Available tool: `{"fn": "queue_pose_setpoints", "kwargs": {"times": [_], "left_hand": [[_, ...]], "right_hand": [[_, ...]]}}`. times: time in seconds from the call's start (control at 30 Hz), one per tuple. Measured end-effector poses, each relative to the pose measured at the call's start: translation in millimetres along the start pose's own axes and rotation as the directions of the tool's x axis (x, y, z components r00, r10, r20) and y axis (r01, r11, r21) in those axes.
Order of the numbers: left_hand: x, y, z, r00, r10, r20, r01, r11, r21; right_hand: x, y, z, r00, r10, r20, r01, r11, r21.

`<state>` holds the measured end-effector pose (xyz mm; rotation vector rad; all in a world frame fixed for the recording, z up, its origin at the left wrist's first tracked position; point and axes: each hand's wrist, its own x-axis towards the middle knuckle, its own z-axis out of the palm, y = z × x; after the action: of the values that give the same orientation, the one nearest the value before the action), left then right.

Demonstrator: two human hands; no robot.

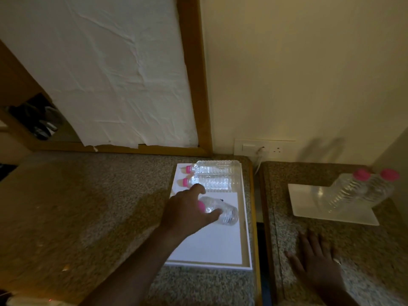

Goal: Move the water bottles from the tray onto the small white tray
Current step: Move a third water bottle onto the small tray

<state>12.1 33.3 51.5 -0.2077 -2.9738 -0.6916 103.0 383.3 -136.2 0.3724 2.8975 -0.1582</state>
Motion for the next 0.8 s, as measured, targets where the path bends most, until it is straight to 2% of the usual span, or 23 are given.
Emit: {"fn": "queue_pose_setpoints", "kwargs": {"times": [0.07, 0.13, 0.2, 0.27, 0.3, 0.43, 0.67, 0.8], "left_hand": [[8, 16, 12, 0.989, 0.045, -0.14, -0.046, 0.999, -0.005], [14, 27, 26, 0.975, 0.08, -0.206, -0.102, 0.99, -0.1], [18, 34, 41, 0.981, 0.063, -0.182, -0.122, 0.935, -0.332], [17, 43, 54, 0.992, -0.025, -0.12, -0.047, 0.824, -0.565], [17, 46, 59, 0.99, -0.066, -0.123, -0.024, 0.786, -0.618], [19, 56, 71, 0.991, -0.05, -0.123, -0.033, 0.807, -0.59], [29, 42, 65, 0.981, 0.162, 0.11, -0.099, 0.896, -0.434], [40, 31, 53, 0.962, 0.184, 0.203, -0.1, 0.926, -0.364]], "right_hand": [[0, -2, -1, 1.0, 0.009, 0.012, -0.009, 1.0, -0.02], [0, -3, -2, 1.0, 0.013, 0.023, -0.013, 1.0, -0.026], [0, -4, -3, 1.0, 0.009, 0.026, -0.009, 1.0, -0.004], [0, -3, -4, 1.0, 0.0, 0.025, 0.0, 1.0, 0.018], [0, -3, -4, 1.0, -0.004, 0.024, 0.003, 1.0, 0.028], [1, -1, -2, 1.0, -0.005, 0.016, 0.005, 1.0, 0.025], [3, 5, 7, 0.999, -0.031, -0.005, 0.032, 0.998, 0.053], [5, 8, 7, 0.998, -0.056, 0.024, 0.054, 0.996, 0.068]]}}
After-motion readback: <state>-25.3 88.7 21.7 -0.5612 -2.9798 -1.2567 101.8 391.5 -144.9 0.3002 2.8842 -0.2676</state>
